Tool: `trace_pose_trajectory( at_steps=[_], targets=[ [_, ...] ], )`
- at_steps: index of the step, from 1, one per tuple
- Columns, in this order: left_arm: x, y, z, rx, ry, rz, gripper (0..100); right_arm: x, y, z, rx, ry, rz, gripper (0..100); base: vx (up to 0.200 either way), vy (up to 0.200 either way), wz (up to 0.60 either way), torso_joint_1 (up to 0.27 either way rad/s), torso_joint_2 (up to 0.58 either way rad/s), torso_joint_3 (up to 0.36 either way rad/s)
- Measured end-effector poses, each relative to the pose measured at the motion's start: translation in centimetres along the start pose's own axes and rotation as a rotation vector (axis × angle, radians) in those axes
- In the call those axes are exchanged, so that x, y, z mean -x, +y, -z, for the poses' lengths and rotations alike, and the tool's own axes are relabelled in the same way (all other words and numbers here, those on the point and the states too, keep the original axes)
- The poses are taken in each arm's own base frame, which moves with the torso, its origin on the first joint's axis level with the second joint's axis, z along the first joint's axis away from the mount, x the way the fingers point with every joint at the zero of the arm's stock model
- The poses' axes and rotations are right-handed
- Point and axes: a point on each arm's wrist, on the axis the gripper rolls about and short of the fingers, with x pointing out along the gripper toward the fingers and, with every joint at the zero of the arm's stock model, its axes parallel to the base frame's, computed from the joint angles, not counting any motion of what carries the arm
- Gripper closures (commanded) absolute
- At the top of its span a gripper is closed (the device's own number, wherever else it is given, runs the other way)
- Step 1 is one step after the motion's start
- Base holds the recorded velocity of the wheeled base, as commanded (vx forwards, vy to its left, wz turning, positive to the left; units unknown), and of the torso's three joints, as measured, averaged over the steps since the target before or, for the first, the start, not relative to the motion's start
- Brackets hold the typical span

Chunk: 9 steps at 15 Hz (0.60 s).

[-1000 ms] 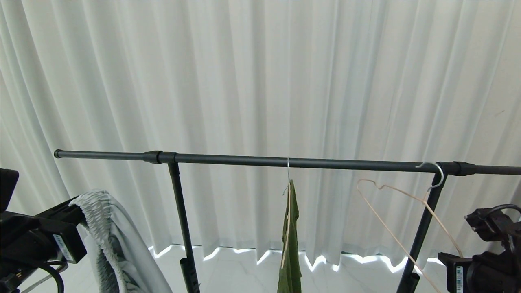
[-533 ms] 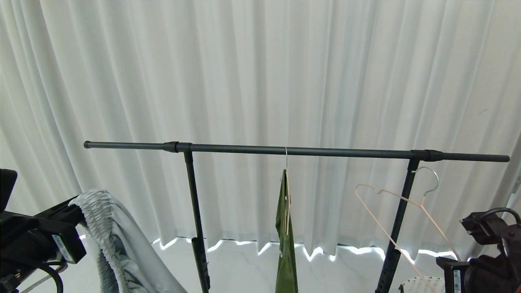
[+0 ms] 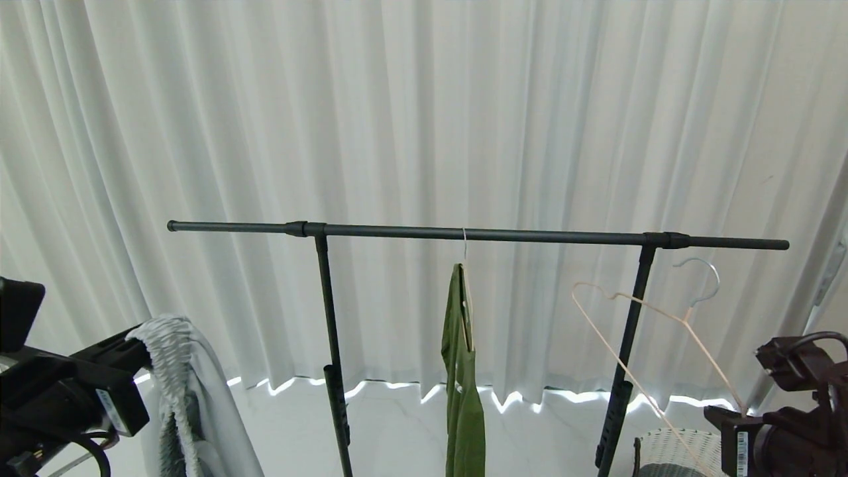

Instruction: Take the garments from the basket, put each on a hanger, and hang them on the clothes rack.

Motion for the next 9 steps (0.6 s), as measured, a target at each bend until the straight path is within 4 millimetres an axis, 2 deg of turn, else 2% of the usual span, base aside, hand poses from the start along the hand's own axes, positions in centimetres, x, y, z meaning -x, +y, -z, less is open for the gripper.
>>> trace_pose_trajectory(
  at_steps=[3, 5, 9],
  targets=[
    [-0.7, -0.8, 0.5, -0.042, 0.030, 0.105, 100, 0.3, 0.7, -0.6, 0.120, -0.039, -0.124, 100, 0.000, 0.000, 0.00, 0.000, 0.00, 0.000],
    [-1.9, -1.0, -0.7, -0.101, 0.017, 0.120, 100, 0.5, 1.4, -1.6, 0.163, -0.073, -0.228, 100, 0.000, 0.000, 0.00, 0.000, 0.00, 0.000],
    [-5.3, -0.7, -4.0, -0.125, -0.013, 0.023, 100, 0.5, 2.8, -4.3, 0.170, -0.091, -0.291, 100, 0.000, 0.000, 0.00, 0.000, 0.00, 0.000]
  ],
)
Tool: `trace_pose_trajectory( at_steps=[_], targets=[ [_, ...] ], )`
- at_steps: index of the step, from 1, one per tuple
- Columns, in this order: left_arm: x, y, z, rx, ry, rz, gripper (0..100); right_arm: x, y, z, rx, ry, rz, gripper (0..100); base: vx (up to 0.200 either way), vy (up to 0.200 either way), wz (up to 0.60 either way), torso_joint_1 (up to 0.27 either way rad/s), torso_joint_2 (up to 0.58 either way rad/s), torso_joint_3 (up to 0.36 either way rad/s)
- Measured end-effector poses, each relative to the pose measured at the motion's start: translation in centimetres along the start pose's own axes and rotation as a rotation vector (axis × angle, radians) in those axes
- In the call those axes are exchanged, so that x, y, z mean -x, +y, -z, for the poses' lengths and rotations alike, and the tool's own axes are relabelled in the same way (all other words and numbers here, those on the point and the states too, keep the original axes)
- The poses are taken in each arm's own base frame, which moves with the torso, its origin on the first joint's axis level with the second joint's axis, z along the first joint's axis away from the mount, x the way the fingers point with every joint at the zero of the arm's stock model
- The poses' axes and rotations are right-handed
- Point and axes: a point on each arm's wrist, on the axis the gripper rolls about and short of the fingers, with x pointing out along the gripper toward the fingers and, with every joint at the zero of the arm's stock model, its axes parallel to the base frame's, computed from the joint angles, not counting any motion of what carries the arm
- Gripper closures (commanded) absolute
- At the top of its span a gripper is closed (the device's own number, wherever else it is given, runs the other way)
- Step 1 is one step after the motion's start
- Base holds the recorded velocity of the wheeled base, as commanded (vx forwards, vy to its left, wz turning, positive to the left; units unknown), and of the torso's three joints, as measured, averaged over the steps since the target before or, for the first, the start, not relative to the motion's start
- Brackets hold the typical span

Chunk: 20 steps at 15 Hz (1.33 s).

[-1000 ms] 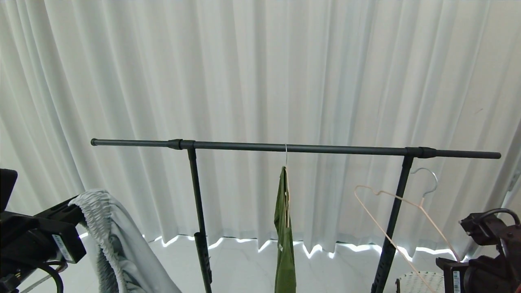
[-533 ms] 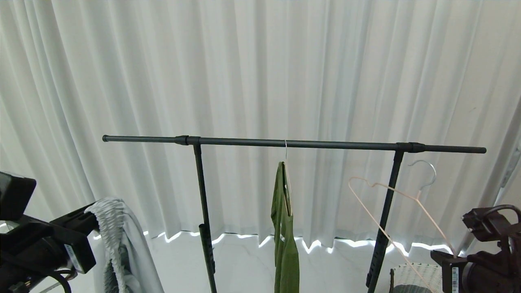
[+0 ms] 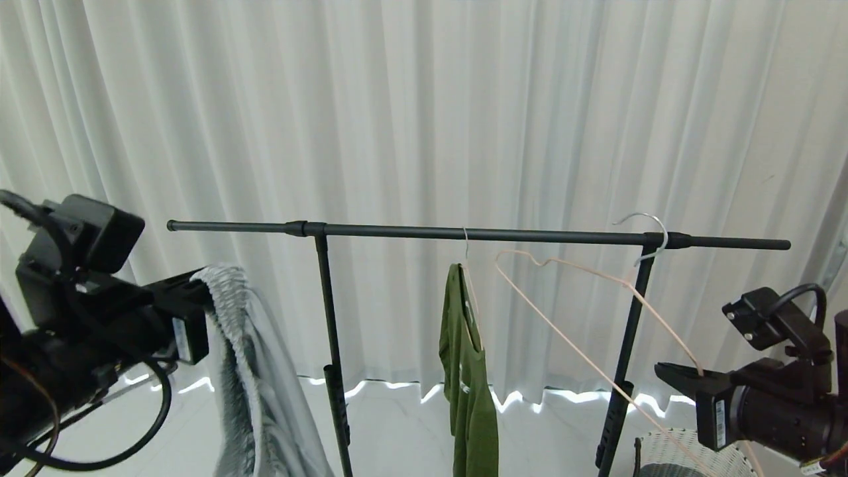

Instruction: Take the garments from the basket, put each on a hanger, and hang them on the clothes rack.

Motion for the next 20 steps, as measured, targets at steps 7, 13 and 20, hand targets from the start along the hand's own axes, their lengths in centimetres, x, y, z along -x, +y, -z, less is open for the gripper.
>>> trace_pose_trajectory(
  at_steps=[7, 13, 20],
  targets=[
    [-8.1, 0.1, -2.4, 0.081, 0.053, -0.162, 100, -0.3, 6.0, -3.3, -0.073, 0.084, -0.220, 100, 0.000, 0.000, 0.00, 0.000, 0.00, 0.000],
    [-13.0, -1.7, -1.4, 0.152, 0.116, -0.183, 100, -0.1, 10.0, -3.1, -0.072, 0.130, -0.363, 100, 0.000, 0.000, 0.00, 0.000, 0.00, 0.000],
    [-14.0, -2.0, -1.1, 0.172, 0.125, -0.181, 100, 0.1, 11.7, -2.6, -0.043, 0.162, -0.433, 100, 0.000, 0.000, 0.00, 0.000, 0.00, 0.000]
  ],
)
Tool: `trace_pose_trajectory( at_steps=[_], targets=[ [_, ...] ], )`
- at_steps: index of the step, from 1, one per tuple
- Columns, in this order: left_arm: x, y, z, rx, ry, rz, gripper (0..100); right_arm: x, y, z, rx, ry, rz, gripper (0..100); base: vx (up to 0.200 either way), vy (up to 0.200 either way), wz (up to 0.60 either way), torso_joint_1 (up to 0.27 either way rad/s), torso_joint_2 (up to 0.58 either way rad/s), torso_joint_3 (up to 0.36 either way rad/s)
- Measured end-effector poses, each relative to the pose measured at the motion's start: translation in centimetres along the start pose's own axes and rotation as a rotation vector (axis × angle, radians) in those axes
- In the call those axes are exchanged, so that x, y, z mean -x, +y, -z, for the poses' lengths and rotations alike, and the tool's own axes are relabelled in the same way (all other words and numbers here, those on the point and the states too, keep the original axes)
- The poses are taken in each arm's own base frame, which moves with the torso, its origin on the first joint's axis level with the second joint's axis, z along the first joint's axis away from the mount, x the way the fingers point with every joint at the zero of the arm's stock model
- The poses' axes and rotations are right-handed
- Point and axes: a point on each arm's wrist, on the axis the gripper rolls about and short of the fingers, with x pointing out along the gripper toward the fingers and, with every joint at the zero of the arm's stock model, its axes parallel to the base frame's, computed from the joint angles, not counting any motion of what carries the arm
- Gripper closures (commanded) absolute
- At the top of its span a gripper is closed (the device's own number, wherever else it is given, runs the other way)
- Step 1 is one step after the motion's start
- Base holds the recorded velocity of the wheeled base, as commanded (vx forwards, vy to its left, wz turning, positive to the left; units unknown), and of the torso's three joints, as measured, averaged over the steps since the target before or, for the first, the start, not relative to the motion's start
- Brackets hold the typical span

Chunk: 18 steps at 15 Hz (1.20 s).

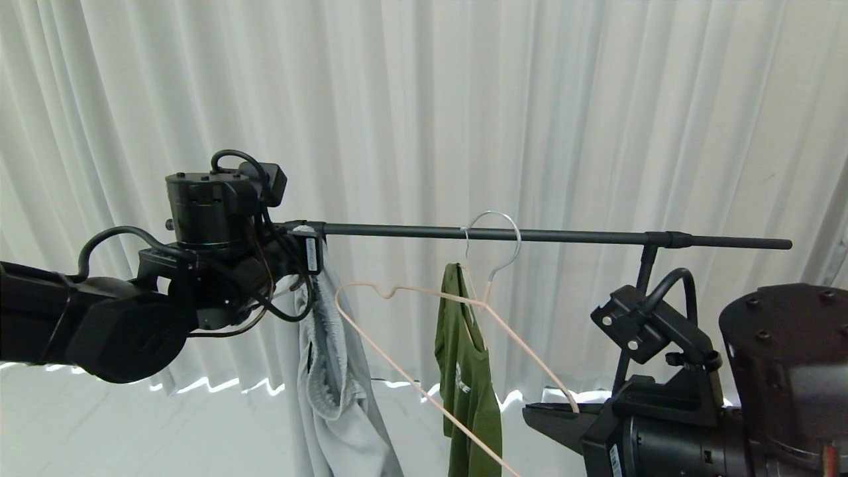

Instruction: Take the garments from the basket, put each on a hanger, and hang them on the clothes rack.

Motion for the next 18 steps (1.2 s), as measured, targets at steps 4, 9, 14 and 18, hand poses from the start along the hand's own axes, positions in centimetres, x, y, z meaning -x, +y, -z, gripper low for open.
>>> trace_pose_trajectory(
  at_steps=[4, 9, 14, 18],
  targets=[
    [0.5, -0.8, -0.3, 0.000, -0.014, 0.028, 100, -0.8, 0.3, 0.1, 0.004, 0.000, -0.014, 100, 0.000, 0.000, 0.00, 0.000, 0.00, 0.000],
    [2.8, -1.7, -0.6, -0.009, -0.036, 0.077, 100, -2.8, 0.1, -0.8, -0.009, -0.033, 0.000, 100, 0.000, 0.000, 0.00, 0.000, 0.00, 0.000],
    [3.7, -2.0, -0.3, -0.012, -0.031, 0.067, 100, -3.7, 0.0, -1.8, -0.042, -0.056, 0.015, 100, 0.000, 0.000, 0.00, 0.000, 0.00, 0.000],
    [4.5, -2.6, -0.6, -0.013, -0.046, 0.065, 100, -4.4, -0.2, -2.7, -0.087, -0.078, 0.026, 100, 0.000, 0.000, 0.00, 0.000, 0.00, 0.000]
  ],
)
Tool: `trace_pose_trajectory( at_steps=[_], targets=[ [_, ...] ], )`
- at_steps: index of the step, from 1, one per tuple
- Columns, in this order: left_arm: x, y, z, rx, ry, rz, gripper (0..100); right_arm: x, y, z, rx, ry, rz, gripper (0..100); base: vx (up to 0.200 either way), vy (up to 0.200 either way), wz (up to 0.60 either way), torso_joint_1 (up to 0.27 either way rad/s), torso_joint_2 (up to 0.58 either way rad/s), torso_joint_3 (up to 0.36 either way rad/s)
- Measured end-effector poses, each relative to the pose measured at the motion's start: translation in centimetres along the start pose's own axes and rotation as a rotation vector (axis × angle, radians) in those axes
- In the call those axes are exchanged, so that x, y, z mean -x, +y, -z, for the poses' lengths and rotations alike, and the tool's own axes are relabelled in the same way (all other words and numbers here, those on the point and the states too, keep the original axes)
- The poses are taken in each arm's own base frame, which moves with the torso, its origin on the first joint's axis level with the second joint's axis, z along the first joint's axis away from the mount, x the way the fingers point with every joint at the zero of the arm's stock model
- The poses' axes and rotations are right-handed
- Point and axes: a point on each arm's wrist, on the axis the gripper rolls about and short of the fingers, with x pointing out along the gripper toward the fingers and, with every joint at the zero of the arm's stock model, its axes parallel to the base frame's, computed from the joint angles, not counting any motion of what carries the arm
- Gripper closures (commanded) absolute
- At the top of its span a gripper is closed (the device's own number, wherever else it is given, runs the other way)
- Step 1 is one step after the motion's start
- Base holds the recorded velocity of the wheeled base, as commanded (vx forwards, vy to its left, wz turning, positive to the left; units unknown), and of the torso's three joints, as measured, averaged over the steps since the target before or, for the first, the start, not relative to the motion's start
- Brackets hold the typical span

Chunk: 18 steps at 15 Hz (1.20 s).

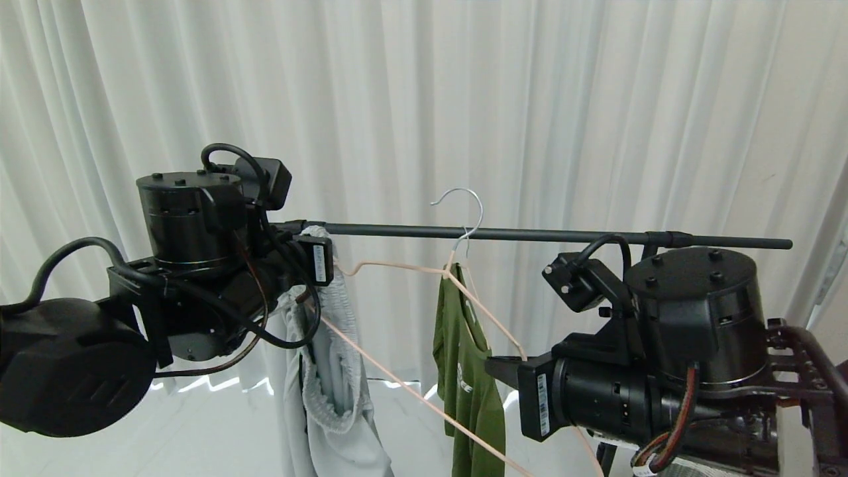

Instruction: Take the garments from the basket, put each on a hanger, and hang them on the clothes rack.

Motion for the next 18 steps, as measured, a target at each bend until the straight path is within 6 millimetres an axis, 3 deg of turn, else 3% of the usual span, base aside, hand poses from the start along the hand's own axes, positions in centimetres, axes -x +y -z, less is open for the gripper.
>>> trace_pose_trajectory(
  at_steps=[8, 14, 18],
  targets=[
    [0.6, 0.2, -1.3, 0.023, -0.045, -0.026, 100, -1.0, -0.3, 0.5, -0.004, -0.007, 0.084, 100, 0.000, 0.000, 0.00, 0.000, 0.00, 0.000],
    [1.4, -1.7, -0.8, 0.030, -0.035, 0.044, 100, -1.7, 0.2, -0.4, -0.032, -0.089, 0.044, 100, 0.000, 0.000, 0.00, 0.000, 0.00, 0.000],
    [1.7, -2.4, -0.9, 0.044, -0.039, 0.069, 100, -2.0, 1.3, 0.7, -0.025, -0.051, 0.011, 100, 0.000, 0.000, 0.00, 0.000, 0.00, 0.000]
  ],
)
